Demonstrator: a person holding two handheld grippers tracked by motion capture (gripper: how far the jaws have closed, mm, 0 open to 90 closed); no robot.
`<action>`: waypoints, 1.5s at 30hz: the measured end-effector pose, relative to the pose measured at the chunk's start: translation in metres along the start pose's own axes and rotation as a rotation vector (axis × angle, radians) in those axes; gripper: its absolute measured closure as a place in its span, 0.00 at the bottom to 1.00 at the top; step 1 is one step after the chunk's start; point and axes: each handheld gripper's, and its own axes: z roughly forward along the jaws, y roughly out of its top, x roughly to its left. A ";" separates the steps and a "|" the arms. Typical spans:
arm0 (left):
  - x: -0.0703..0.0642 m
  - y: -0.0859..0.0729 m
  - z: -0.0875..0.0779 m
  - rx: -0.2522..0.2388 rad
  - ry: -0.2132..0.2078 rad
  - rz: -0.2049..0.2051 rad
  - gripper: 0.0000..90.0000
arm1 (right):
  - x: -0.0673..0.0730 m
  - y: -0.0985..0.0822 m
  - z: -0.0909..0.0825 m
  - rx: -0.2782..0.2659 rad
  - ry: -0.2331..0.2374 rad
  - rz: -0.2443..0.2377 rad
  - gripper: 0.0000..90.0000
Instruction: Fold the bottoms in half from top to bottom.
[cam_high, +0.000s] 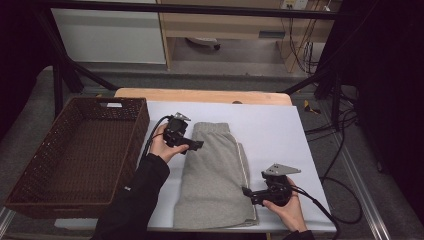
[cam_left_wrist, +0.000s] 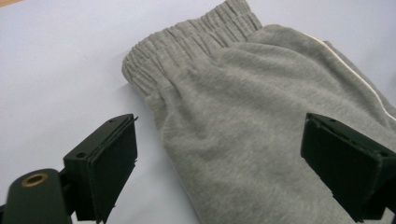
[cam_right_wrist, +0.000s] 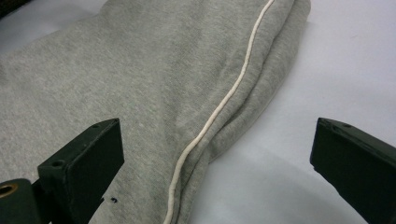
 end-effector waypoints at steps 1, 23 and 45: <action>0.001 0.000 0.001 -0.002 0.002 -0.003 0.13 | 0.000 0.000 0.000 -0.001 0.001 0.000 0.04; 0.026 -0.003 0.026 0.037 0.075 -0.052 0.29 | 0.000 0.000 0.000 0.007 0.003 0.002 0.04; 0.029 -0.009 0.049 0.071 0.061 -0.042 0.56 | 0.000 0.000 0.001 0.008 0.005 0.001 0.04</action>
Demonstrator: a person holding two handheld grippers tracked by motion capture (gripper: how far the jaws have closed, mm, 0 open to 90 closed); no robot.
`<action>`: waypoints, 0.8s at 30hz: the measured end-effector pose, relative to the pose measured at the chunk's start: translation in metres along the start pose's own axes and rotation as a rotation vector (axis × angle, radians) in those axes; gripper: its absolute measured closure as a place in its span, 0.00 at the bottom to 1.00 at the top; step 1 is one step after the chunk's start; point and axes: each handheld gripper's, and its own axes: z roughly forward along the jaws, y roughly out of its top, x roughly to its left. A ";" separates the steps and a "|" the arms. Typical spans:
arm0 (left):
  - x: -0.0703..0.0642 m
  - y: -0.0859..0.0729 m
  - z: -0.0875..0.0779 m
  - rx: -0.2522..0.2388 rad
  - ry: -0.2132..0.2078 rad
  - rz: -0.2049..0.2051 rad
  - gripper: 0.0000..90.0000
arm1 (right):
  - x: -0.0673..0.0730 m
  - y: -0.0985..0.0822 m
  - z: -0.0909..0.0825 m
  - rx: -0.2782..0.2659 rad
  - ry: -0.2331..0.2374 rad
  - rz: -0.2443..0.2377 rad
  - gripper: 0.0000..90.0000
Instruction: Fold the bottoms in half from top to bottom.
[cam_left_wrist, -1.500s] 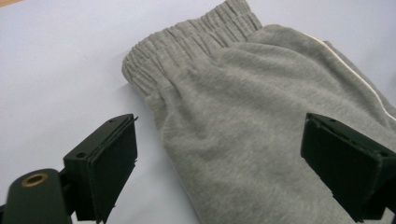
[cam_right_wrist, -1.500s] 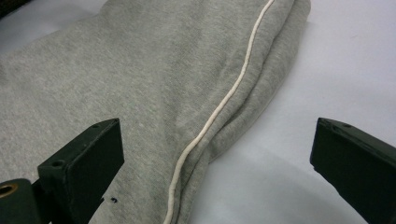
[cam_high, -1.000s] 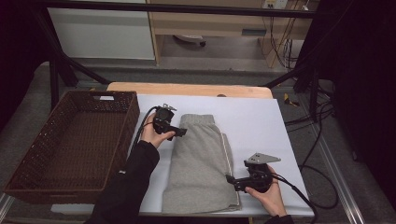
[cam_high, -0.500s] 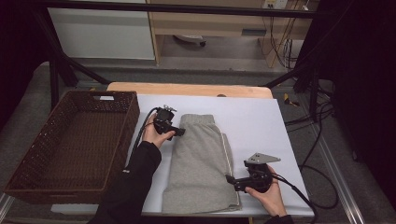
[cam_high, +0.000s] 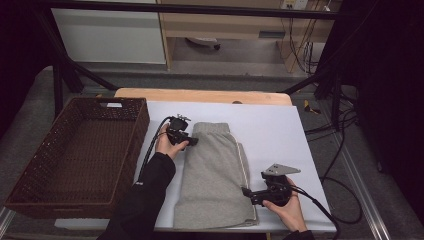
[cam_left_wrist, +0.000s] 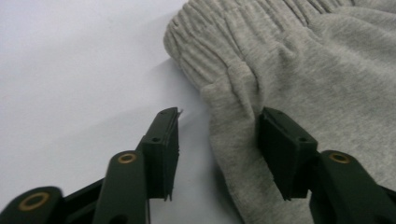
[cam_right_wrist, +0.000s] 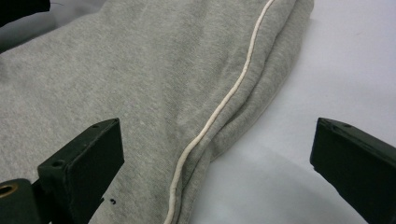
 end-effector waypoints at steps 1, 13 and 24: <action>0.000 0.000 0.001 -0.001 -0.001 0.003 0.57 | 0.000 0.000 0.000 0.002 0.001 0.002 0.04; -0.005 -0.001 0.005 0.005 -0.011 0.027 0.71 | 0.000 0.000 0.000 0.002 0.000 0.000 0.04; -0.008 -0.002 0.006 0.008 -0.027 0.048 0.81 | -0.001 0.001 0.000 -0.006 0.000 0.003 0.04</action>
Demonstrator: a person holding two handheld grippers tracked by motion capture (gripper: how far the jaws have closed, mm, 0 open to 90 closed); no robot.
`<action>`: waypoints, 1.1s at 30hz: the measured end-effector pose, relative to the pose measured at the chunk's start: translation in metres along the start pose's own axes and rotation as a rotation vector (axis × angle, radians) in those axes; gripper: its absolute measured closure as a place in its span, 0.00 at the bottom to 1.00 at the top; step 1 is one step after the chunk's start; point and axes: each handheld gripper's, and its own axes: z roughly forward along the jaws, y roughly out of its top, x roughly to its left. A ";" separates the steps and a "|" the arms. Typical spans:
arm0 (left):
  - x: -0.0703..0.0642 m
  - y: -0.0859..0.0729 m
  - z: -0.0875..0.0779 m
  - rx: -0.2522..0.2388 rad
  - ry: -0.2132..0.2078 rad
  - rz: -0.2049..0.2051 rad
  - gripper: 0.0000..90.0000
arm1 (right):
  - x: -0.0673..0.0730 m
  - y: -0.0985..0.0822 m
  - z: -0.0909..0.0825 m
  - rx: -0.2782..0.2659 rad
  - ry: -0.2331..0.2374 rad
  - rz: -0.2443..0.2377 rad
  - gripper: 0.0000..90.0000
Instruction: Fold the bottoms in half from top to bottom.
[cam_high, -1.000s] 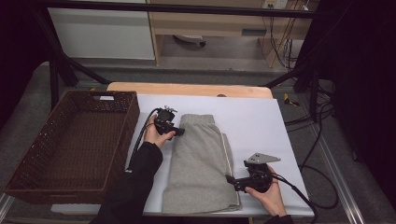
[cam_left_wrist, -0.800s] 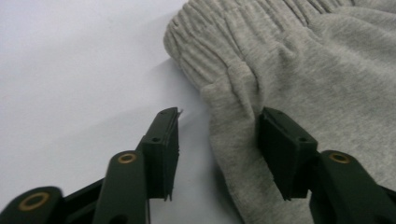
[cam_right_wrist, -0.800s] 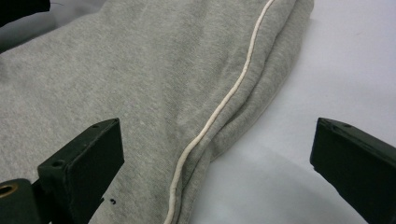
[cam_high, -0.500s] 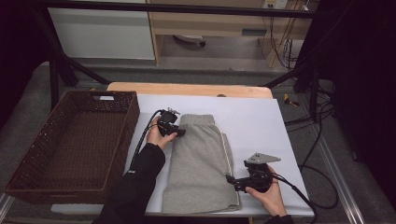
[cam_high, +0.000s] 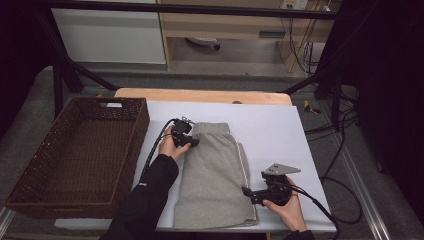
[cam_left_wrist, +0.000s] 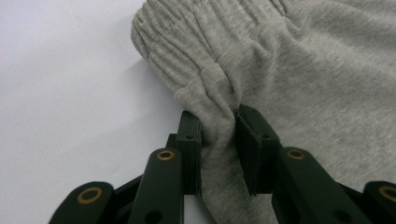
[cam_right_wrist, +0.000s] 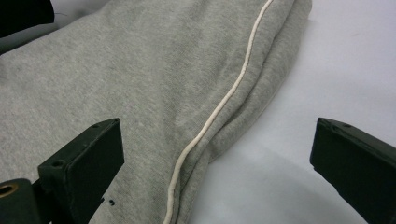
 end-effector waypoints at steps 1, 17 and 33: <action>0.000 0.000 0.000 -0.001 0.000 -0.004 0.81 | 0.000 0.000 0.000 0.001 -0.001 -0.001 0.04; 0.001 -0.002 0.000 -0.013 -0.010 -0.011 0.82 | -0.003 0.003 0.001 -0.009 0.001 0.006 0.03; 0.001 -0.002 0.001 -0.016 -0.011 -0.001 0.83 | -0.011 0.033 0.006 -0.042 -0.008 0.006 0.03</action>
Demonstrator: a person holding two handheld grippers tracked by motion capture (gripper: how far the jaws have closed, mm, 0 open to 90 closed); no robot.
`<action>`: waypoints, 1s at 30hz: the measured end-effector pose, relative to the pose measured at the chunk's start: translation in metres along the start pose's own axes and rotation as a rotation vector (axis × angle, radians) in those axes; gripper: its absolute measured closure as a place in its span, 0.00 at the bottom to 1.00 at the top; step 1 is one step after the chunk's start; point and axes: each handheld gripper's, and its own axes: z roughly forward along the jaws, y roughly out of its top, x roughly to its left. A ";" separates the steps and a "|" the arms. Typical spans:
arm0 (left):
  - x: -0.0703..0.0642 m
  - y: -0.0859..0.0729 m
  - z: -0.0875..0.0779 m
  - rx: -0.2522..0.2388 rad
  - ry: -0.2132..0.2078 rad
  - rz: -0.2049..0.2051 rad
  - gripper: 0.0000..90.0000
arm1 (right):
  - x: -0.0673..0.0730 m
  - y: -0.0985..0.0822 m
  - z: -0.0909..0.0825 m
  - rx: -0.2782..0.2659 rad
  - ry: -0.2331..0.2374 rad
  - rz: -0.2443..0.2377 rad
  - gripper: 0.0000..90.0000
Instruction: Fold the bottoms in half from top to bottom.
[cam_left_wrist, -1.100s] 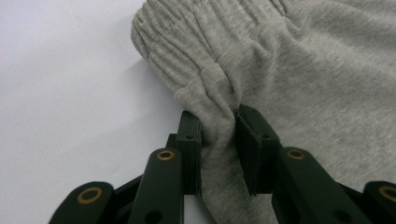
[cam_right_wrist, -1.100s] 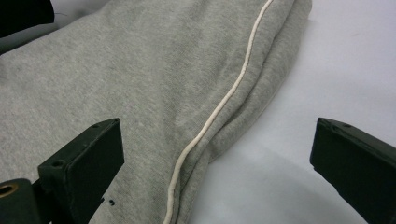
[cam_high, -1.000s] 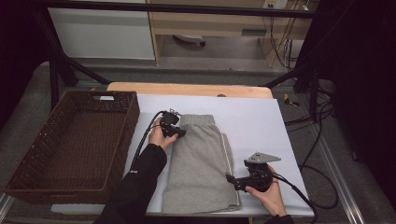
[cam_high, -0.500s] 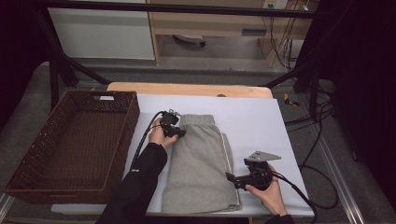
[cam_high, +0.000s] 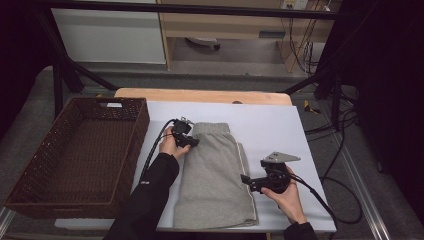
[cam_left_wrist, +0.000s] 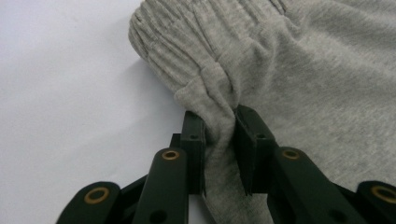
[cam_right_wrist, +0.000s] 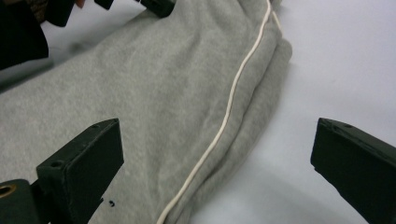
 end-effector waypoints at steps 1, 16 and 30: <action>0.000 0.000 0.000 0.000 0.000 0.002 0.83 | -0.001 0.003 0.001 -0.011 0.001 -0.002 0.03; 0.001 0.000 0.000 -0.002 -0.006 0.004 0.82 | -0.012 0.032 0.022 -0.020 -0.019 -0.005 0.04; 0.001 0.000 0.000 -0.003 -0.009 0.003 0.82 | -0.024 0.058 0.054 0.028 -0.047 -0.002 0.05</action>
